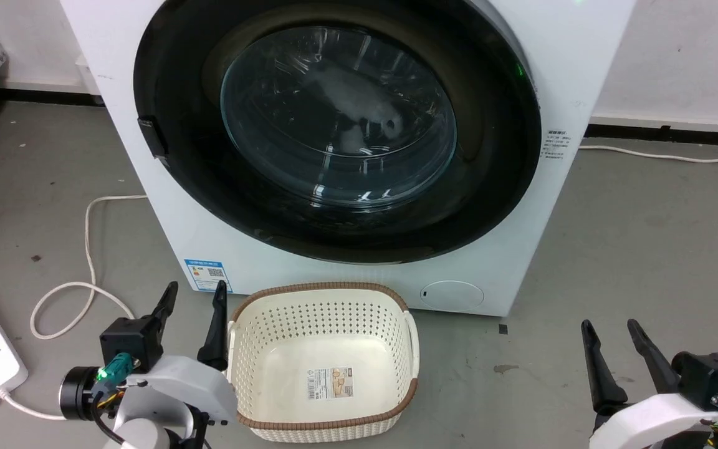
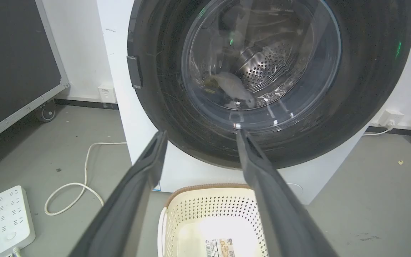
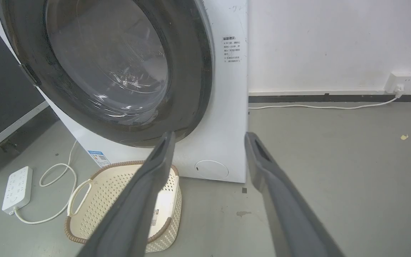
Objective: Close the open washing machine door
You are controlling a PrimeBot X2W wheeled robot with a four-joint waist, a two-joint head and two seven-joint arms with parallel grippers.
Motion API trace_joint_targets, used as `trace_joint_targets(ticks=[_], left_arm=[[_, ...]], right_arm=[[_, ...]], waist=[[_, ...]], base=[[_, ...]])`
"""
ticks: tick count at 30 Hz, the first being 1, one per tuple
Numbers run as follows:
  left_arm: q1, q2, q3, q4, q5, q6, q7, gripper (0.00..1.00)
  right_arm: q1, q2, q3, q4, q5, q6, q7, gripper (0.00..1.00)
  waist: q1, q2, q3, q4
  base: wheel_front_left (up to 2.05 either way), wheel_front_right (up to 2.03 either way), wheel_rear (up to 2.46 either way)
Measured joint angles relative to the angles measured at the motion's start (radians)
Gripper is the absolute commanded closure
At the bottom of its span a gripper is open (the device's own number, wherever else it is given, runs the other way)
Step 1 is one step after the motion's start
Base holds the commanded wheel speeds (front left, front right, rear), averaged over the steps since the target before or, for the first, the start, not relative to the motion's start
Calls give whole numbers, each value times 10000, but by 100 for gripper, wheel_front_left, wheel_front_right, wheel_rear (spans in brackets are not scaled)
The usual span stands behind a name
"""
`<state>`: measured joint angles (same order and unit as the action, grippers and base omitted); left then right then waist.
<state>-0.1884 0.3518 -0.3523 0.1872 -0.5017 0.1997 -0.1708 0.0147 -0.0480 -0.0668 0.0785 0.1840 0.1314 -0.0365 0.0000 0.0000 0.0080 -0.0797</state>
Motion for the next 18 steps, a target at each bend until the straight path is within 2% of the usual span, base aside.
trace_joint_targets(ticks=[4, 5, 18], left_arm=[[-16, 10, -21, -17, -2, 2, 0, 0], [-18, 12, -27, -21, -6, 0, 0, 100], [20, -142, 157, -86, 221, -90, 102, 100]], right_arm=[[0, 0, 42, -4, 4, 0, -6, 0], [-1, 0, 46, -4, 6, 0, -10, 100], [-2, 0, 71, 12, -31, 0, 2, 100]], waist=[[1, 0, 55, 8], [0, 0, 62, 11], [1, 0, 55, 64]], base=[[0, 0, 0], [0, 0, 0], [0, 0, 0]])
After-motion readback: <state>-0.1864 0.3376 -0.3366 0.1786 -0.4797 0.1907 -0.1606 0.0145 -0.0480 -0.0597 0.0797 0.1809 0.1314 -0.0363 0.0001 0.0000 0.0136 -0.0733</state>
